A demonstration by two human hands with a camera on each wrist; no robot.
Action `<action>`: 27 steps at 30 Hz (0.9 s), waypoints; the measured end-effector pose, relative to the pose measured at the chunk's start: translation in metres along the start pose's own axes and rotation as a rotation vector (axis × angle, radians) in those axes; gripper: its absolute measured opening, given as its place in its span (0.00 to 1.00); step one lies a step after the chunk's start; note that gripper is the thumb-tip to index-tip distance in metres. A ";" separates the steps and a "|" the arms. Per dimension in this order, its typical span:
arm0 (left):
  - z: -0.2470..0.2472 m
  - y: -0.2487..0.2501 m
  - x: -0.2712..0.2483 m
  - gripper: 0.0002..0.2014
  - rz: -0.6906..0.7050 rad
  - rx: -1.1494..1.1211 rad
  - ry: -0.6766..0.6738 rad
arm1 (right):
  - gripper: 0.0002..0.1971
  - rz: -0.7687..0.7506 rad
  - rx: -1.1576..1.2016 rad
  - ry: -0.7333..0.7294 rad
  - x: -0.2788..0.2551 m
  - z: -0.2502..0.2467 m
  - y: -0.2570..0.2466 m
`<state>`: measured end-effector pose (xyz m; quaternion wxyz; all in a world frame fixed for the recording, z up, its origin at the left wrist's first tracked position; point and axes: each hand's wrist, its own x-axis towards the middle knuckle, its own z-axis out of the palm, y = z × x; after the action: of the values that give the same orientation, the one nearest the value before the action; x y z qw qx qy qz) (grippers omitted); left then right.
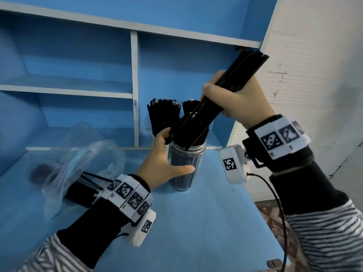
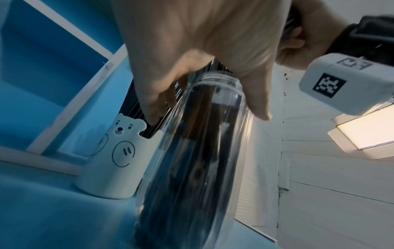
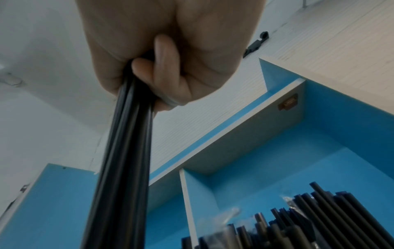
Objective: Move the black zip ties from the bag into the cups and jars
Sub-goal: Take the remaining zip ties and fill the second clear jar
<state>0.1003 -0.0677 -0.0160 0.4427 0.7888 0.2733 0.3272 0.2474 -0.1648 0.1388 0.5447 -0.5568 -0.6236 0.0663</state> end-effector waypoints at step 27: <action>0.010 -0.007 0.014 0.47 -0.067 -0.007 -0.003 | 0.16 0.110 -0.360 -0.122 -0.001 0.032 0.059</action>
<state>0.1156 -0.0595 -0.0221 0.4567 0.7782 0.2977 0.3119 0.2597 -0.1272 0.0846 0.3931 -0.6733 -0.6260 0.0169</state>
